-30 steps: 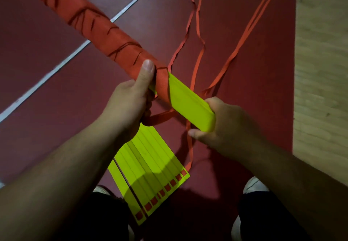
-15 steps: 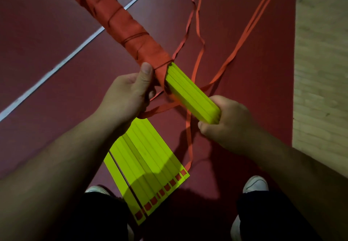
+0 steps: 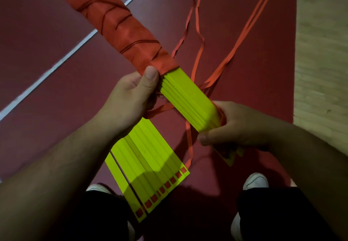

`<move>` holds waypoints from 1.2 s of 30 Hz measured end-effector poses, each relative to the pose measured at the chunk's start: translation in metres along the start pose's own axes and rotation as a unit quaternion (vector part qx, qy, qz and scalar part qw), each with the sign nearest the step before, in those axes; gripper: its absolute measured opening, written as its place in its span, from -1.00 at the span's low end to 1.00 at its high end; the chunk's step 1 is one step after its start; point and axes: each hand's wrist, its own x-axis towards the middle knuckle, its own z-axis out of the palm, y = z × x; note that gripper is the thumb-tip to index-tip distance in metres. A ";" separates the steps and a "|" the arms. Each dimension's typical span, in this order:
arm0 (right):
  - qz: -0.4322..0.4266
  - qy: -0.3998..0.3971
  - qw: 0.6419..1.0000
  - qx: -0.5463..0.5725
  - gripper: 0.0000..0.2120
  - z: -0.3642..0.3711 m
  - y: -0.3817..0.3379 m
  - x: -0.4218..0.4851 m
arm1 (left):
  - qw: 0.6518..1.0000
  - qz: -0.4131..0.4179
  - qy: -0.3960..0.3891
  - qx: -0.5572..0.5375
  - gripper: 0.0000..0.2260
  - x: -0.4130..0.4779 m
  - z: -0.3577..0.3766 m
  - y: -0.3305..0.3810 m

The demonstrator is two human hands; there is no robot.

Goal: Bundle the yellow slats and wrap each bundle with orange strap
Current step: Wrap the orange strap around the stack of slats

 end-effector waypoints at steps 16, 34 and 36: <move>-0.077 0.071 0.993 -0.057 -0.55 0.002 0.002 0.000 | 0.998 -0.006 0.007 -0.062 -0.72 0.002 0.003 0.006; -0.064 0.277 0.924 -0.255 -0.68 0.034 0.016 0.015 | 0.983 -0.114 0.057 0.136 -0.21 0.008 0.010 0.003; -0.083 0.267 0.910 -0.305 -0.59 0.038 0.015 0.015 | 0.982 -0.130 0.088 0.100 -0.18 0.007 0.012 -0.003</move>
